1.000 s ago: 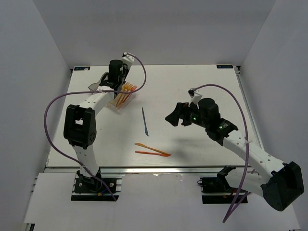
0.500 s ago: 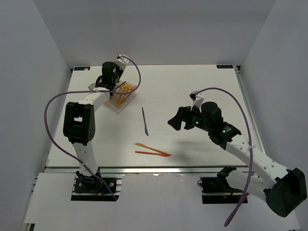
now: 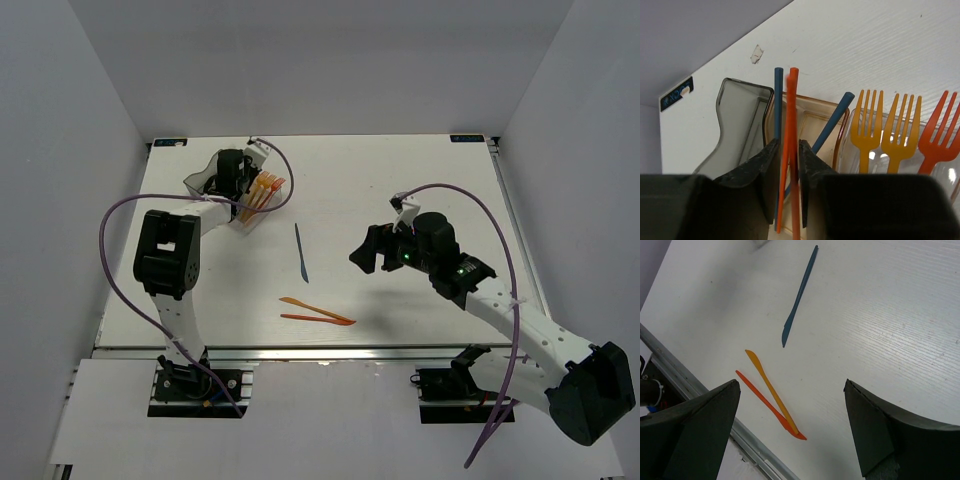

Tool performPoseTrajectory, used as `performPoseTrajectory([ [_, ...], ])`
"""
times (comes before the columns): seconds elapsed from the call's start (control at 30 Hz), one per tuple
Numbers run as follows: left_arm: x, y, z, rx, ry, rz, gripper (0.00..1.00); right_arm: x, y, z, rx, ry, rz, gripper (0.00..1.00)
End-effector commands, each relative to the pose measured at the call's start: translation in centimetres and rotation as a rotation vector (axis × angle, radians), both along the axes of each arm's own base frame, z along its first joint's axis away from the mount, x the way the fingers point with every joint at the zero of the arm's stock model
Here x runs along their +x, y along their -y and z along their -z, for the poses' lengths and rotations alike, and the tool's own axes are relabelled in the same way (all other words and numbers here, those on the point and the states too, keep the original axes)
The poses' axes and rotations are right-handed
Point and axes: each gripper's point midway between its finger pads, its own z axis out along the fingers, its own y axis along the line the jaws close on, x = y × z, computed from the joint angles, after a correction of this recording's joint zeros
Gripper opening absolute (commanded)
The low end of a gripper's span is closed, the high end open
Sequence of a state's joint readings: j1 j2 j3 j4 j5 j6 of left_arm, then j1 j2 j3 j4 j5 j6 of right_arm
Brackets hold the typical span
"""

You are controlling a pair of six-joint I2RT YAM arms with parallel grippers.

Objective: Sort the eating utensils into containers

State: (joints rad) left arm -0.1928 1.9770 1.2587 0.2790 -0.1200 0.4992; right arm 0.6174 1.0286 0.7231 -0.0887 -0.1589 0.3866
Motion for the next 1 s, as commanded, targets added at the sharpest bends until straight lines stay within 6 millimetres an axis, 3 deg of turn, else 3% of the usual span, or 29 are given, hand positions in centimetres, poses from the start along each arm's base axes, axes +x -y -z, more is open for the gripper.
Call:
performPoseTrajectory([
  [0.0, 0.5, 0.4, -4.0, -0.037, 0.092, 0.009, 0.34, 0.3, 0.1, -0.1, -0.014, 0.030, -0.002, 0.89],
  [0.07, 0.2, 0.3, -4.0, -0.036, 0.095, 0.009, 0.48, 0.3, 0.2, -0.1, -0.019, 0.033, 0.001, 0.89],
  [0.23, 0.0, 0.4, -4.6, -0.041, 0.101, 0.011, 0.54, 0.4, 0.6, -0.2, -0.036, 0.044, 0.013, 0.89],
  [0.33, -0.1, 0.5, -7.5, -0.090, 0.150, -0.004, 0.58, 0.9, 0.8, 0.1, -0.049, 0.048, 0.031, 0.89],
  [0.37, -0.3, 0.4, -9.9, -0.111, 0.195, -0.021, 0.61, 1.1, 0.7, 0.4, -0.059, 0.043, 0.031, 0.89],
  [0.4, -0.3, 0.6, -11.8, -0.155, 0.222, -0.040, 0.87, 1.2, 0.5, 0.6, -0.064, 0.037, 0.022, 0.89],
  [0.43, -0.5, 1.1, -13.3, -0.179, 0.242, -0.044, 0.98, 1.5, 0.1, 0.2, -0.064, 0.042, 0.003, 0.89],
  [0.47, -0.5, 1.3, -14.9, -0.198, 0.257, -0.058, 0.98, 1.8, -0.3, 1.6, -0.113, 0.027, -0.032, 0.89],
  [0.5, -0.5, 1.1, -18.1, -0.234, 0.271, -0.125, 0.98, 1.4, -1.1, 2.0, -0.120, 0.009, -0.092, 0.89],
  [0.53, -0.6, 1.9, -19.7, -0.259, 0.268, -0.148, 0.98, 1.8, -1.8, 1.4, -0.128, 0.019, -0.125, 0.89],
  [0.57, -0.8, 2.0, -20.7, -0.281, 0.250, -0.188, 0.98, 1.8, -2.0, 3.4, -0.185, -0.036, -0.153, 0.89],
  [0.6, -1.8, 1.2, -20.3, -0.314, 0.189, -0.307, 0.98, 1.7, -2.5, 4.2, -0.246, -0.030, -0.182, 0.89],
  [0.63, -2.2, 1.9, -24.1, -0.384, 0.243, -0.345, 0.98, 1.7, -3.1, 5.2, -0.305, -0.059, -0.207, 0.87],
  [0.67, -3.6, 1.5, -23.1, -0.396, 0.160, -0.401, 0.98, 0.8, -4.3, 5.6, -0.346, -0.052, -0.251, 0.85],
  [0.7, -4.7, 1.8, -24.4, -0.558, 0.159, -0.444, 0.98, 0.8, -4.5, 6.1, -0.401, -0.037, -0.254, 0.82],
  [0.73, -5.8, 2.0, -24.1, -0.609, 0.128, -0.460, 0.98, 0.3, -5.2, 7.1, -0.441, -0.054, -0.285, 0.75],
  [0.8, -8.4, 2.8, -22.5, -0.713, 0.048, -0.457, 0.98, -1.5, -7.3, 7.0, -0.465, -0.028, -0.361, 0.67],
  [0.83, -11.4, 3.0, -21.0, -0.744, -0.005, -0.433, 0.98, -2.0, -8.0, 7.6, -0.482, -0.024, -0.390, 0.60],
  [0.9, -14.0, 3.0, -20.2, -0.800, -0.008, -0.397, 0.98, -3.6, -9.5, 7.9, -0.492, 0.001, -0.465, 0.56],
  [0.93, -16.6, 2.3, -21.9, -0.831, 0.039, -0.373, 0.98, -4.1, -9.8, 8.7, -0.519, 0.007, -0.503, 0.55],
  [0.97, -18.0, 1.6, -18.6, -0.797, -0.004, -0.404, 0.98, -5.4, -10.5, 9.2, -0.533, 0.009, -0.540, 0.54],
])
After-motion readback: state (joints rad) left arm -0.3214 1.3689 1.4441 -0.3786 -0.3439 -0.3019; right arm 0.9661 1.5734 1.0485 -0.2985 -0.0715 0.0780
